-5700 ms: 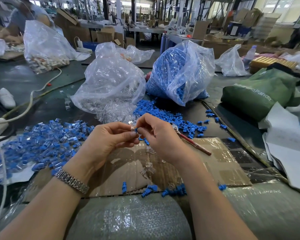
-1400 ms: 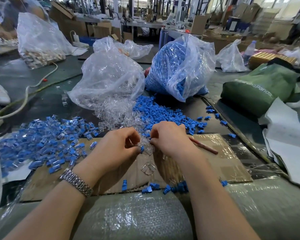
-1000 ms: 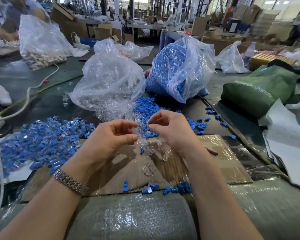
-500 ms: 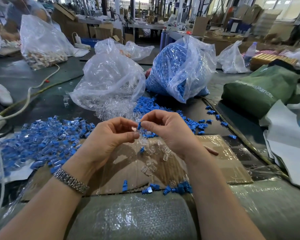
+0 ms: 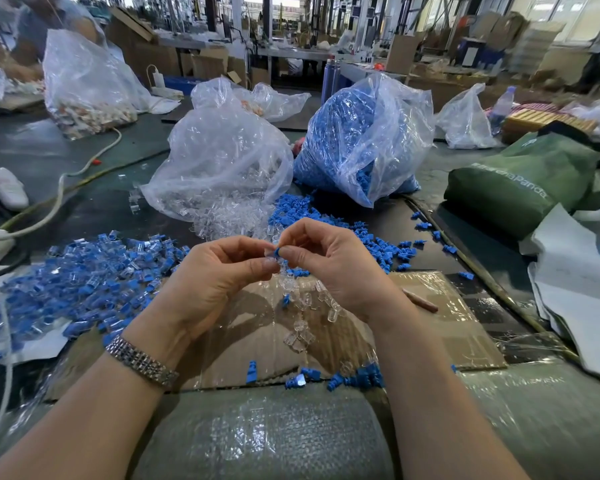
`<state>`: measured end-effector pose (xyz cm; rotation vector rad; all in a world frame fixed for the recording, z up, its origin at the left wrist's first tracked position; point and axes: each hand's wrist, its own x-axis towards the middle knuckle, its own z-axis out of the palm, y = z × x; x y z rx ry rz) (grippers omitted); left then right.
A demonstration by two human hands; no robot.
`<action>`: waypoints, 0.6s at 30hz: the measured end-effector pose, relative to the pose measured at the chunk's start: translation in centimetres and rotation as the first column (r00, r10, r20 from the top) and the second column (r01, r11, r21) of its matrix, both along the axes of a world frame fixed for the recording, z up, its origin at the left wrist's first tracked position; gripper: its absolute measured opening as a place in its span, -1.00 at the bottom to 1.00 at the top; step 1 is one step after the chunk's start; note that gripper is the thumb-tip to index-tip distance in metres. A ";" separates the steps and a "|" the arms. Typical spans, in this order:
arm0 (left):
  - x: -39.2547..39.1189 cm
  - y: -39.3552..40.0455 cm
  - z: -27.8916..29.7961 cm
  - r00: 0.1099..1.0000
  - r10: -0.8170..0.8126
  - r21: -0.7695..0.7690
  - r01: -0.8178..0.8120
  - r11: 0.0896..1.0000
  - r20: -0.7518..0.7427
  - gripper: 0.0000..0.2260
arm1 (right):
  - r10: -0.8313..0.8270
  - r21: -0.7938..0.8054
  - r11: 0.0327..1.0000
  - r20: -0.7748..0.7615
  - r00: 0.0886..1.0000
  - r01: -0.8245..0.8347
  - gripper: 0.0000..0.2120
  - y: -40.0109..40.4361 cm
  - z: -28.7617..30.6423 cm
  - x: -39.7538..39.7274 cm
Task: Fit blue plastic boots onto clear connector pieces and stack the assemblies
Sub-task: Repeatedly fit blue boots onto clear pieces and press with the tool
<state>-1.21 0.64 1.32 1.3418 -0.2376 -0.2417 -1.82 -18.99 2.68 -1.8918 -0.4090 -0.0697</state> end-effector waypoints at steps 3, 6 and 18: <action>0.1 0.0 0.0 1.000 -0.003 0.003 0.003 1.000 -0.003 -0.69 | 0.003 -0.009 1.000 -0.004 1.000 -0.003 -0.96 -0.2 0.1 -0.1; 0.1 0.0 -0.1 1.000 -0.001 0.006 0.001 1.000 -0.002 -0.70 | 0.007 -0.032 0.999 -0.008 1.000 -0.008 -0.96 -0.2 0.1 -0.1; 0.5 0.1 -0.4 0.999 0.034 -0.072 -0.036 0.997 -0.023 -0.82 | -0.635 -0.860 0.439 -0.090 0.768 0.261 -0.52 -4.4 -0.7 0.3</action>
